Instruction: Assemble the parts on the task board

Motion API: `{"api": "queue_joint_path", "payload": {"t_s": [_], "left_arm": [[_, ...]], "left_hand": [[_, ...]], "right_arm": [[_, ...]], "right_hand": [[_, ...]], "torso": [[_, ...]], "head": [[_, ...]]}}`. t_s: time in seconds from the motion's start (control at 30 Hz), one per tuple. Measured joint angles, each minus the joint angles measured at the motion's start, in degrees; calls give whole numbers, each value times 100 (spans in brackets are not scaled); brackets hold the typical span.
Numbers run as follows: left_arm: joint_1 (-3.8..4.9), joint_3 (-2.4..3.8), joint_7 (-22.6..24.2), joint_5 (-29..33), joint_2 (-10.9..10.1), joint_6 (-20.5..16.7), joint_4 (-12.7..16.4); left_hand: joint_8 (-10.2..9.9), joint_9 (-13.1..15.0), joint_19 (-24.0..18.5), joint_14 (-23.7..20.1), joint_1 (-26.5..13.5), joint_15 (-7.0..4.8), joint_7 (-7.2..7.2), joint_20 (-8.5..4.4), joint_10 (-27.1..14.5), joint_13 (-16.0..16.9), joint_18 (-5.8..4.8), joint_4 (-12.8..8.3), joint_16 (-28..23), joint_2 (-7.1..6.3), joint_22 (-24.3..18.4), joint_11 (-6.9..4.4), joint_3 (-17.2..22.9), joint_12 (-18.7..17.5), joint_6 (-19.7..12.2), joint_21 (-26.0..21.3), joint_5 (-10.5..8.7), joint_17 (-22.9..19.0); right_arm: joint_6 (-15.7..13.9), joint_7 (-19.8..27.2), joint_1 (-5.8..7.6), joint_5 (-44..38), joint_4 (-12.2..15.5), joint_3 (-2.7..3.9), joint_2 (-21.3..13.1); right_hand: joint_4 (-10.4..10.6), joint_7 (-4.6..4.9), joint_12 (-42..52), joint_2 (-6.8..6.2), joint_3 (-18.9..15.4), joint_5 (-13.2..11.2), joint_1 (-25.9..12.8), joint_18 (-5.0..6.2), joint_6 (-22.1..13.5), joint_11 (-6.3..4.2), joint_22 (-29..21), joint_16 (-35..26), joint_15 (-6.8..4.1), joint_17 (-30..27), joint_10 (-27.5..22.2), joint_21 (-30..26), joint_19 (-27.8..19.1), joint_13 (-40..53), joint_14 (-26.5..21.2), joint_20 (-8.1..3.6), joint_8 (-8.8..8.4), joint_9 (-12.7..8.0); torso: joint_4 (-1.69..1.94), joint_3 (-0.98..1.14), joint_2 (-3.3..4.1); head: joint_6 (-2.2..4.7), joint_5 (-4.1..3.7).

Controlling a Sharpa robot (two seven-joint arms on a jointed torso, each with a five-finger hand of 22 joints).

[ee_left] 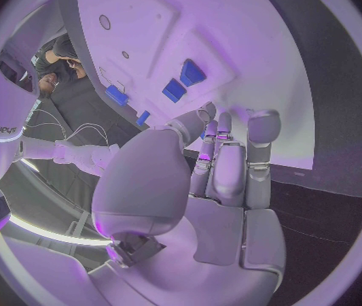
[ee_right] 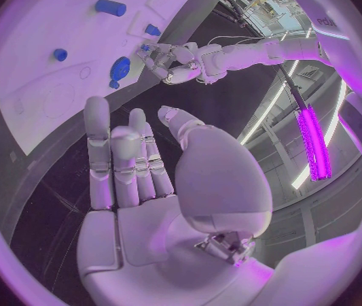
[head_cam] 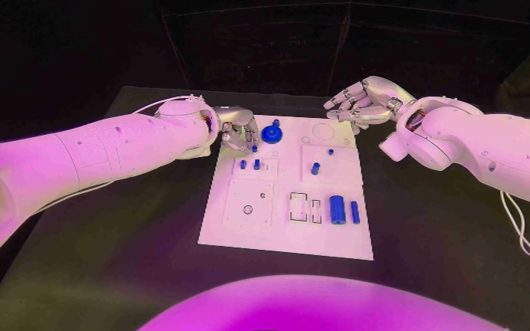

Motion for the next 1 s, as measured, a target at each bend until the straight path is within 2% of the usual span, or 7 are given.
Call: {"api": "queue_joint_path", "payload": {"t_s": [0.23, 0.4, 0.47, 0.5, 0.63, 0.8, 1.0], "left_arm": [[0, 0, -5, 7, -57, -35, -2], [-1, 3, 17, 264, -268, -190, 31], [2, 4, 78, 591, -380, -316, 57], [6, 4, 134, 824, -435, -389, 73], [32, 8, 610, 2361, -643, -687, 225], [34, 7, 1296, 4305, -796, -807, 570], [34, 5, 1895, 5921, -917, -817, 900]], "left_hand": [[-219, -2, -48, -9, -53, 33, 52, 48, -153, -10, 0, 1, -27, -53, -57, 49, 32, -187, -296, -69, 0, -59], [-246, 12, -163, -63, -83, 86, 72, 118, -222, -10, 0, 16, -159, -84, -334, 78, 48, -255, -325, -321, 0, -278], [-235, 35, -347, -169, -83, 141, 136, 132, -214, -4, 1, 26, -338, -83, -656, 86, 57, -255, -230, -601, 0, -602], [-200, 46, -503, -325, -83, 153, 159, 146, -189, 1, 84, 45, -561, -83, -887, 111, 76, -255, -151, -819, 0, -983], [-156, 49, -1001, -1207, -83, 203, 236, 208, -190, 7, 91, 48, -1707, -83, -1178, 172, 79, -255, 12, -1281, 0, -2613], [-156, 49, -1270, -1536, -83, 225, 221, 244, -105, 27, 90, 115, -2044, -30, -1295, 191, -10, -229, 72, -1508, 0, -2908], [-133, 49, -1289, -1536, -105, 225, 201, 263, -76, 31, 90, 147, -2068, -9, -1330, 180, -121, -209, 92, -1553, 0, -2954]], "right_arm": [[41, -87, 0, -231, -34, 0, -22], [83, -332, 0, -1169, -32, 0, -51], [101, -449, 0, -1691, -13, 0, -52], [112, -512, -2, -1976, 0, 0, -51], [173, -796, -27, -3243, 43, 0, -18], [250, -1037, -96, -4348, 60, -1, 19], [344, -1184, -176, -5116, 67, -3, 82]], "right_hand": [[-189, 31, -476, -8, 189, -151, 328, 0, 42, 38, 6, -150, 13, -140, -281, -25, 95, -441, 13, 8, 118, 15], [-478, -19, -986, -14, 478, -586, 592, 0, 234, 19, 147, -217, 0, -191, -203, 57, 237, -980, 84, -32, 201, 18], [-557, -17, -1209, -39, 557, -737, 615, 0, 312, 8, 164, -250, 9, -224, -98, 57, 237, -1211, 116, -32, 201, 18], [-583, -21, -1306, -38, 583, -812, 613, 0, 332, 19, 183, -250, 0, -224, -69, 77, 257, -1305, 125, -12, 201, 16], [-619, -29, -1636, -62, 665, -1042, 633, 0, 341, 28, 261, -213, 32, -147, -57, 136, 300, -1627, 199, -11, 133, -14], [-650, -41, -1909, -100, 728, -1117, 595, 0, 391, 38, 275, -200, 40, -126, -11, 136, 338, -1937, 207, -11, 33, -16], [-706, -22, -2096, -125, 784, -1117, 620, 0, 410, 59, 288, -188, 61, -88, 10, 136, 359, -2171, 228, 10, -50, -16]], "torso": [[0, -1, 1], [-1, -2, -1], [-4, 0, -2], [-5, 0, -2], [-6, 4, -2], [-7, -3, -2], [-4, -9, 0]], "head": [[1, 0], [24, -65], [52, -110], [63, -131], [110, -216], [141, -311], [158, -351]]}}
